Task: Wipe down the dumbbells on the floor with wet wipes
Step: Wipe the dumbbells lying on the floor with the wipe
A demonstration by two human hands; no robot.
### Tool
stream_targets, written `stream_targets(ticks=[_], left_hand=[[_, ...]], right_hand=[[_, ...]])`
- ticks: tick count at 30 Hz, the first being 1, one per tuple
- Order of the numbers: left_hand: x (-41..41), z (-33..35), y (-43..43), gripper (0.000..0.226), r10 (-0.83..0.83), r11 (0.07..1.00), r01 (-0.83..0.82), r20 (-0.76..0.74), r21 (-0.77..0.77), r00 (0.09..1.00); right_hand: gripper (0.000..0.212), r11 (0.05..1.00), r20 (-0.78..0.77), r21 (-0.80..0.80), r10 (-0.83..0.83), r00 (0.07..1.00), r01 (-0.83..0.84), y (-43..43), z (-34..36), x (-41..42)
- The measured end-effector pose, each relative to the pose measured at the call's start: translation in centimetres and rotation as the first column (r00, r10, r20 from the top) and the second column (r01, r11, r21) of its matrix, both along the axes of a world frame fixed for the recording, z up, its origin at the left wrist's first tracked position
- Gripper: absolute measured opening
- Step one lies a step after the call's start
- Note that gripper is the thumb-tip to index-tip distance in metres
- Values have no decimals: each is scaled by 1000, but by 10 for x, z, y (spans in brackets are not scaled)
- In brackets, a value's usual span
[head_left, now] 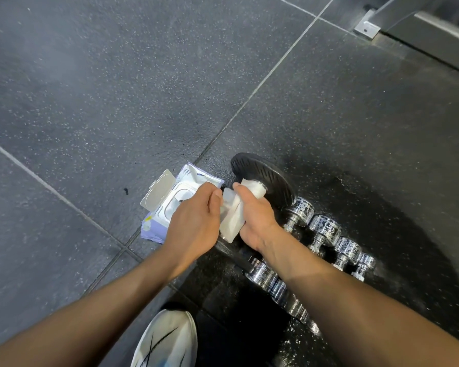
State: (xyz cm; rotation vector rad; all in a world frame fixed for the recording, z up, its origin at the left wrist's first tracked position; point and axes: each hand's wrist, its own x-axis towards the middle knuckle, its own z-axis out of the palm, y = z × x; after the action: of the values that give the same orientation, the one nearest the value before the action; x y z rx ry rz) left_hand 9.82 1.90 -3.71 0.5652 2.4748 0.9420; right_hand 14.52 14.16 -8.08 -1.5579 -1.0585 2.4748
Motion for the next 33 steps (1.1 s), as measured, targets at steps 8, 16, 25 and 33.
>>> stream_targets(ticks=[8, 16, 25, 33], left_hand=[[-1, -2, 0, 26, 2, 1000, -2, -10, 22, 1000], [-1, -1, 0, 26, 12, 1000, -12, 4, 12, 1000], [0, 1, 0, 26, 9, 1000, -9, 13, 3, 1000], [0, 0, 0, 27, 18, 1000, -18, 12, 16, 1000]], right_hand=[[36, 944, -100, -199, 248, 964, -263, -8, 13, 28], [19, 951, 27, -203, 246, 969, -235, 10, 40, 46], [64, 935, -94, -282, -252, 963, 217, 22, 27, 38], [54, 975, -279, -217, -100, 955, 39, 13, 15, 15]])
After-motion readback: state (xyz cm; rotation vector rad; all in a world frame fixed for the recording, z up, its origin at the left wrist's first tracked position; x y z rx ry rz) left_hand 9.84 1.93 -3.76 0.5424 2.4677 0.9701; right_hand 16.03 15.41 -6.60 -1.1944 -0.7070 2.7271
